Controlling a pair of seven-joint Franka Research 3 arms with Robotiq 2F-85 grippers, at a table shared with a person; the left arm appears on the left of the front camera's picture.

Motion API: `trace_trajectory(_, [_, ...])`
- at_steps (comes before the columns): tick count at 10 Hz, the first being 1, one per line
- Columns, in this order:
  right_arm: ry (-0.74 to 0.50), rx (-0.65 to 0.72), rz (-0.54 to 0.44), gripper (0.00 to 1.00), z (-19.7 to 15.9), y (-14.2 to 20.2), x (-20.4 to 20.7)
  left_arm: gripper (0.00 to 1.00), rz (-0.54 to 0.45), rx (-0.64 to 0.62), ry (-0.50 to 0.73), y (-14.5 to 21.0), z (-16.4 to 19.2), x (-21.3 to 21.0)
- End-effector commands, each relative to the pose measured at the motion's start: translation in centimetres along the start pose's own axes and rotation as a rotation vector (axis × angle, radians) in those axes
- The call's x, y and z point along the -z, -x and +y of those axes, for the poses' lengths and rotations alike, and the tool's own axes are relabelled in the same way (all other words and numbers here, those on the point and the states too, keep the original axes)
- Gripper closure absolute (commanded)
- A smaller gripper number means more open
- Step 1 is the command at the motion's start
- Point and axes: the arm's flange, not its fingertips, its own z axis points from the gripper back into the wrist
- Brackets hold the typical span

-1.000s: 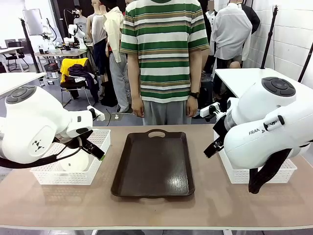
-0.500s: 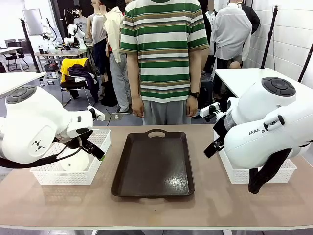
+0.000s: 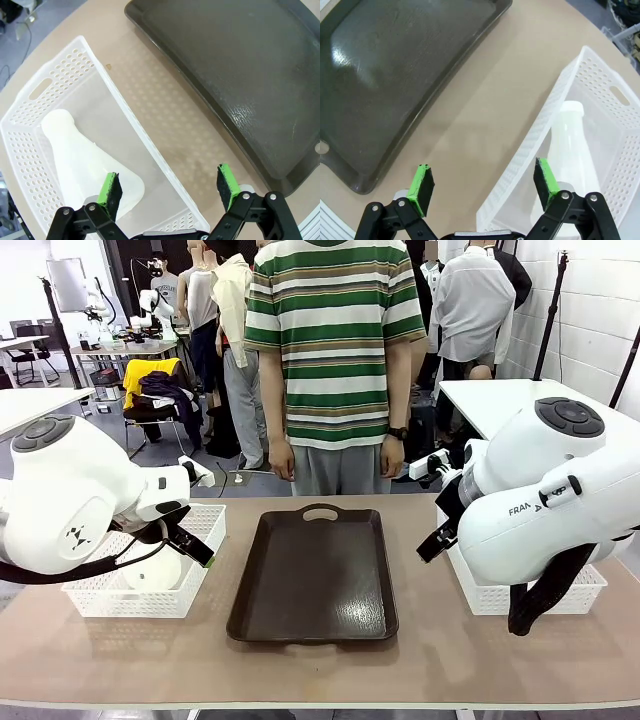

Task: Prepare the laboratory tools.
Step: Pick up the Big flask that the person points to.

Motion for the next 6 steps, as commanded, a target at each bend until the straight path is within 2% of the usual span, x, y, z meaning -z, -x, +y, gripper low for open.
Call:
trace_trajectory(1, [0.0,0.001,0.0,0.0,0.0,0.0,0.0,0.0,0.0,-0.003,0.0,0.0,0.1,0.0])
trace_trajectory(2, [0.0,0.0,0.0,0.0,0.0,0.0,0.0,0.0,0.0,0.0,0.0,0.0,0.0,0.0])
trace_trajectory(4, [0.003,0.015,-0.007,0.0,-1.8,0.9,-4.0,0.0,-0.095,0.026,-0.134,-0.5,-0.6,-4.1])
trace_trajectory(6, [-0.064,0.044,-0.08,0.0,-3.9,1.8,-7.8,0.0,-0.177,-0.043,-0.162,-0.3,-0.1,-8.6])
